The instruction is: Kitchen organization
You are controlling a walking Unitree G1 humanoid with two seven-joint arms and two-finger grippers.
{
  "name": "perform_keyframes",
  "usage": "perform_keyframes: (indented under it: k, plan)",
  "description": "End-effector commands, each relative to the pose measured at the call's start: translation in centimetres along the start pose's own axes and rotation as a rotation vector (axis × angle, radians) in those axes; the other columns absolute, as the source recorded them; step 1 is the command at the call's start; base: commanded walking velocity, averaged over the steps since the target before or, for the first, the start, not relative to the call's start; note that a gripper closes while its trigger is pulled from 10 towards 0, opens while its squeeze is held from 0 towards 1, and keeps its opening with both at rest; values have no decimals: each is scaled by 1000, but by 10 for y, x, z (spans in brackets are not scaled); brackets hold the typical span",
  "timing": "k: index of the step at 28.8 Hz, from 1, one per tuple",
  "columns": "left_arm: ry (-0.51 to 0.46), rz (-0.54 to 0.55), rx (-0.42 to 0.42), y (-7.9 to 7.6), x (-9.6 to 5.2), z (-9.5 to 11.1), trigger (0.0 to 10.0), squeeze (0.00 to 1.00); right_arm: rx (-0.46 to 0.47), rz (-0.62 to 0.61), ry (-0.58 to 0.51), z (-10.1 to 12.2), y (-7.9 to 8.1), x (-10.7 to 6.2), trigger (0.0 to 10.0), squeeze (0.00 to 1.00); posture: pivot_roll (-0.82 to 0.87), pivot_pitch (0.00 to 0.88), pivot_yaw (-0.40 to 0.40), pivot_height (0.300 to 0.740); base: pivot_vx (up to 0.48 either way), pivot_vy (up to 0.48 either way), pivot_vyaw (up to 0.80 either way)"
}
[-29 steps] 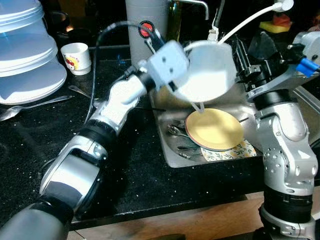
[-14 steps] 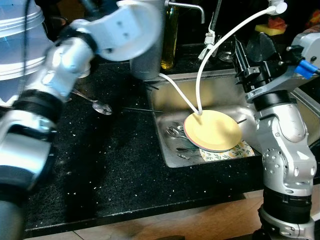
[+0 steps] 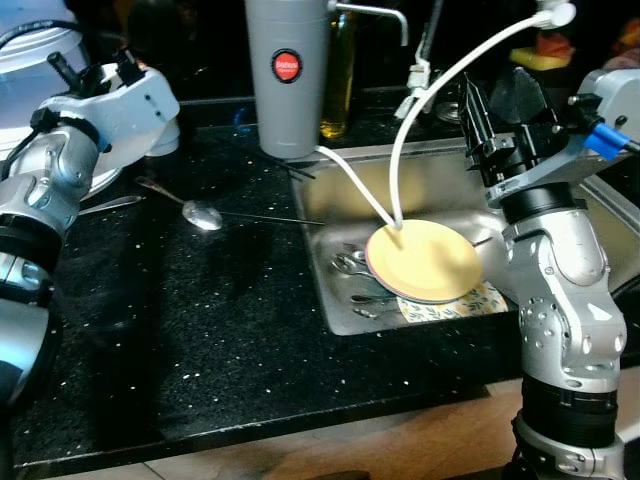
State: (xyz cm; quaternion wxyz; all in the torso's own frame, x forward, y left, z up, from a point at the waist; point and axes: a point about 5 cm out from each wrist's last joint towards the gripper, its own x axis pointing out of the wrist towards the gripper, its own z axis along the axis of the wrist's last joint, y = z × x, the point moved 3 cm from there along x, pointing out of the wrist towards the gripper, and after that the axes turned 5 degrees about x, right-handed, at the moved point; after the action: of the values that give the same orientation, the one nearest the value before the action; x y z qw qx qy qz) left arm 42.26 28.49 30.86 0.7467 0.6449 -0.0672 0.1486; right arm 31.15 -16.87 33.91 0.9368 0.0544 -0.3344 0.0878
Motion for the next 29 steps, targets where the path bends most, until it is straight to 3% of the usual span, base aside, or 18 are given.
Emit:
perform_keyframes:
  k: [1, 3, 5, 10, 13, 16, 17, 18, 20, 21, 25, 26, 29]
  plan:
    - [92, -34, 66, -6, -7, -29, 10000, 0, 1, -6, 1, -2, -2, -2, 10000, 0, 7, 39, 20, 740, 0, 0, 0]
    - [104, -53, 63, -10, -9, -32, 10000, 0, 0, -7, 1, -2, -2, -2, 10000, 0, 7, 39, 20, 740, 0, 0, 0]
    - [113, -113, 100, -23, -13, -38, 10000, 0, 0, -10, 1, -2, -3, -2, 10000, 0, 7, 40, 23, 740, 0, 0, 0]
    - [106, -169, 192, -35, -20, -45, 10000, 0, 2, -10, 2, -2, -3, -2, 10000, 0, 12, 40, 21, 740, 0, 0, 0]
    - [109, -205, 157, -43, -22, -44, 10000, 0, 3, -9, 1, -2, -3, -2, 10000, 0, 12, 40, 21, 740, 0, 0, 0]
    - [88, -249, -27, -56, -22, -28, 10000, 0, 4, -8, 0, -2, -3, -2, 10000, 0, 12, 42, 18, 740, 0, 0, 0]
    - [88, -249, -27, -56, -22, -28, 10000, 0, 4, -8, 0, -2, -3, -2, 10000, 0, 12, 42, 18, 740, 0, 0, 0]
    - [79, -259, -82, -59, -21, -22, 10000, 0, 4, -7, 0, -2, -3, -2, 10000, 0, 12, 42, 16, 740, 0, 0, 0]
    - [10, -288, -285, -66, -18, 12, 10000, 0, 4, -4, 1, -2, -2, -1, 10000, 0, 11, 44, 15, 740, 0, 0, 0]
    - [-10, -293, -337, -66, -17, 21, 10000, 0, 4, -4, 2, -2, -2, -1, 10000, 0, 11, 44, 15, 740, 0, 0, 0]
    - [-56, -316, -411, -68, -17, 39, 10000, 0, 4, -3, 2, -2, -2, -1, 10000, 0, 11, 44, 13, 740, 0, 0, 0]
    - [-124, -353, -504, -71, -18, 67, 10000, 0, 3, -1, 2, -2, -1, -1, 10000, 0, 6, 44, 14, 740, 0, 0, 0]
    - [-165, -377, -566, -71, -20, 85, 10000, 0, 1, 1, 2, -2, -1, -1, 10000, 0, 2, 42, 15, 740, 0, 0, 0]
